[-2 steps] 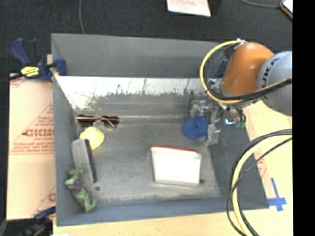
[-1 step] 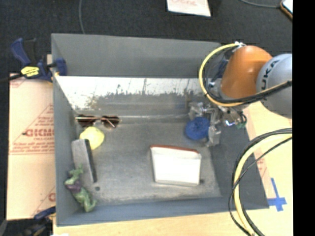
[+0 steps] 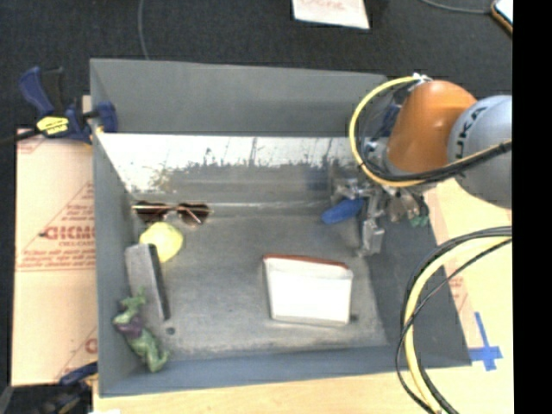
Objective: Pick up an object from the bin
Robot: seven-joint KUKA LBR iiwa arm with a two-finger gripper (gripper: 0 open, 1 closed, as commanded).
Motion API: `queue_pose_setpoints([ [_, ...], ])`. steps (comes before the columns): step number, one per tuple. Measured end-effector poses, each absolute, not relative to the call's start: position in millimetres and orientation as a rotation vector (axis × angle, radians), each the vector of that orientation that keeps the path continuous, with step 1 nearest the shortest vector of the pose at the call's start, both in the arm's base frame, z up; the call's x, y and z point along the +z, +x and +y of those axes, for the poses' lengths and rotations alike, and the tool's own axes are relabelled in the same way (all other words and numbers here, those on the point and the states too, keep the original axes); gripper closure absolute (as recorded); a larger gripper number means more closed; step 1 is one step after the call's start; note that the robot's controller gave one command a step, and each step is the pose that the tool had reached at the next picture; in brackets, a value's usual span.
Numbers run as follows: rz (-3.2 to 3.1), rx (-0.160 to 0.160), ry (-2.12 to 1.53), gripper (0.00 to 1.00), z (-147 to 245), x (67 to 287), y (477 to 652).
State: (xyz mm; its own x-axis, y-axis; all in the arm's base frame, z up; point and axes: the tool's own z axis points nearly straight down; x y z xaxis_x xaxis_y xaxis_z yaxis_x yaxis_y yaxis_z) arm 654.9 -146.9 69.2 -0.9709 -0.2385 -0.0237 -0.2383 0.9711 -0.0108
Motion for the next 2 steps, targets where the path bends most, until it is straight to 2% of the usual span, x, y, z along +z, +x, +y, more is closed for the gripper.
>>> queue_pose_setpoints([
  [1,3.073,-0.018,-0.515,0.00,-145.3,75.2,653.5],
  [2,3.086,-0.016,-0.384,1.00,-148.0,71.9,656.5],
])
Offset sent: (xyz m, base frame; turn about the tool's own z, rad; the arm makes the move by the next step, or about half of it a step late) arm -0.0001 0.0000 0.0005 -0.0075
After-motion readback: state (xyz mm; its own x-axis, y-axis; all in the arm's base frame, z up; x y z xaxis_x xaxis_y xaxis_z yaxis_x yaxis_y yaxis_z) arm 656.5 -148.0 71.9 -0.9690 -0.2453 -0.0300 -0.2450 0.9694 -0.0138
